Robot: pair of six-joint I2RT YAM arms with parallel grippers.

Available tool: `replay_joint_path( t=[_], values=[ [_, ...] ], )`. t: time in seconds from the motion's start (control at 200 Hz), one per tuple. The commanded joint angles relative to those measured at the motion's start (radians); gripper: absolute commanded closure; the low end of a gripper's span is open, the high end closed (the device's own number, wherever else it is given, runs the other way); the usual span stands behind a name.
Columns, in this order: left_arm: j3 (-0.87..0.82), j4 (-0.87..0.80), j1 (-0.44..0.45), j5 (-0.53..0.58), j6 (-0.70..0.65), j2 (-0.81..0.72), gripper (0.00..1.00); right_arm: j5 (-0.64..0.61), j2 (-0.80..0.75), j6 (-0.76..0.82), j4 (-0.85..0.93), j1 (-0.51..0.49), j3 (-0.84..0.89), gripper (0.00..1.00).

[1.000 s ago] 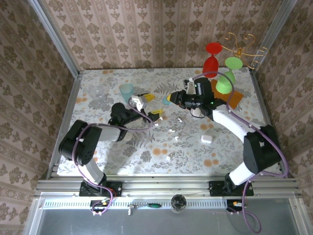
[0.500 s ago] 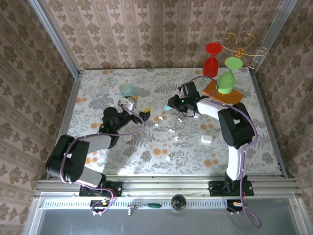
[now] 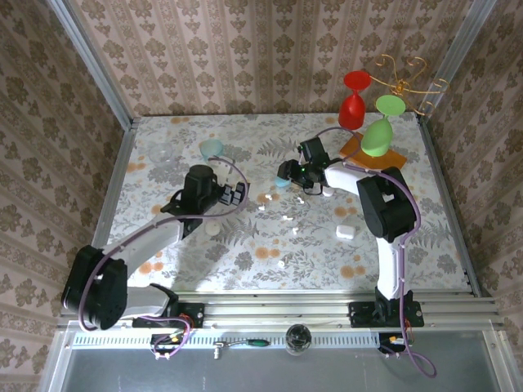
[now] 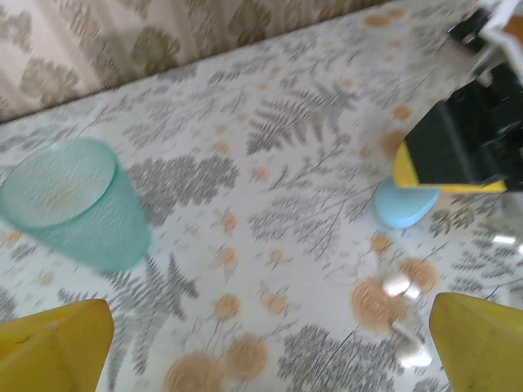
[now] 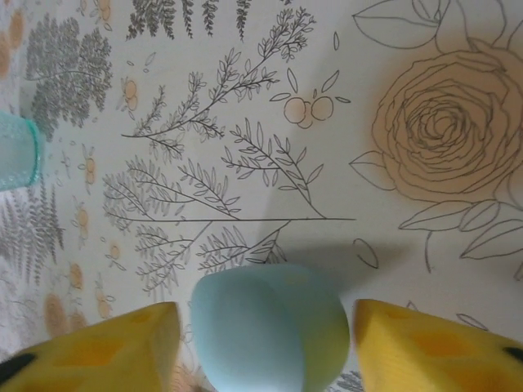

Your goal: Insert wireless bluetooth earbuds into charging case

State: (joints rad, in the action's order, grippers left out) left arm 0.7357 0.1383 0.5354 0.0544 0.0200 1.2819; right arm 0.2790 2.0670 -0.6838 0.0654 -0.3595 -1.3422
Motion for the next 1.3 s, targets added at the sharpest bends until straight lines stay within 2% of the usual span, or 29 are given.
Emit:
replay_joint_path(
  t=[0.0, 0.15, 0.325, 0.45, 0.63, 0.795, 0.92, 1.295],
  values=[
    [0.049, -0.312, 0.001, 0.102, 0.075, -0.045, 0.00, -0.067, -0.067, 0.067, 0.083, 0.004, -0.017, 0.33],
    [0.082, -0.521, 0.000, 0.112, 0.142, -0.073, 0.00, -0.081, -0.157, 0.125, 0.152, 0.002, 0.013, 0.25],
    [0.158, -0.770, -0.002, 0.103, 0.231, -0.030, 0.03, -0.045, -0.294, 0.182, 0.164, -0.008, 0.095, 0.22],
    [0.210, -0.895, 0.003, 0.064, 0.239, 0.039, 0.01, -0.036, -0.364, 0.201, 0.184, -0.015, 0.134, 0.22],
    [0.228, -0.879, -0.016, 0.041, 0.222, 0.156, 0.03, -0.021, -0.418, 0.204, 0.189, -0.021, 0.152, 0.22],
    [0.238, -0.840, -0.018, 0.003, 0.260, 0.258, 0.12, -0.030, -0.434, 0.205, 0.193, -0.021, 0.158, 0.22],
    [0.221, -0.808, -0.024, 0.020, 0.276, 0.311, 0.18, -0.029, -0.434, 0.196, 0.189, -0.021, 0.170, 0.22],
    [0.201, -0.767, -0.034, 0.016, 0.293, 0.388, 0.37, -0.029, -0.444, 0.199, 0.200, -0.021, 0.175, 0.22]
  ],
)
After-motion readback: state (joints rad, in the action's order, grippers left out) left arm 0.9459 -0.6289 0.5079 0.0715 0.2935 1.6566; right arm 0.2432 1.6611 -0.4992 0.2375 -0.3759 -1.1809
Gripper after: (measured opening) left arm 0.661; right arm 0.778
